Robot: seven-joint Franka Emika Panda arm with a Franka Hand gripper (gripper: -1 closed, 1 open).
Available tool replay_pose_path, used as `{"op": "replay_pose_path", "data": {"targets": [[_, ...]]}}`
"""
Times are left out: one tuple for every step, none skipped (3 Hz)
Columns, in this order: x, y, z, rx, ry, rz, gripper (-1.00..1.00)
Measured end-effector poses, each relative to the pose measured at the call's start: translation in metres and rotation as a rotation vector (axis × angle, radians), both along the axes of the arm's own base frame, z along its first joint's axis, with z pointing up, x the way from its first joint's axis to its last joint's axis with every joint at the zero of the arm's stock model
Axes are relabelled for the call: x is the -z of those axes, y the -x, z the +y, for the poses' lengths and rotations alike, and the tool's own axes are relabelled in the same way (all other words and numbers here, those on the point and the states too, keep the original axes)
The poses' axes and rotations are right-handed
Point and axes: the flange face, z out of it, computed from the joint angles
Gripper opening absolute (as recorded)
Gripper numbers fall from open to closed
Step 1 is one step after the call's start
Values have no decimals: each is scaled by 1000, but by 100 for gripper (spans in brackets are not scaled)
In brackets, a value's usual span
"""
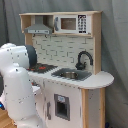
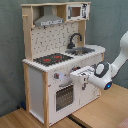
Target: Play with the kitchen
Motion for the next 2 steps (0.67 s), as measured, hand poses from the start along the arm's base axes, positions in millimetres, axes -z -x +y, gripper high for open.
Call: {"op": "replay_pose_path", "data": {"targets": [[0, 0, -1, 4, -2, 1, 100], [5, 2, -4, 45, -102, 52, 100]]}}
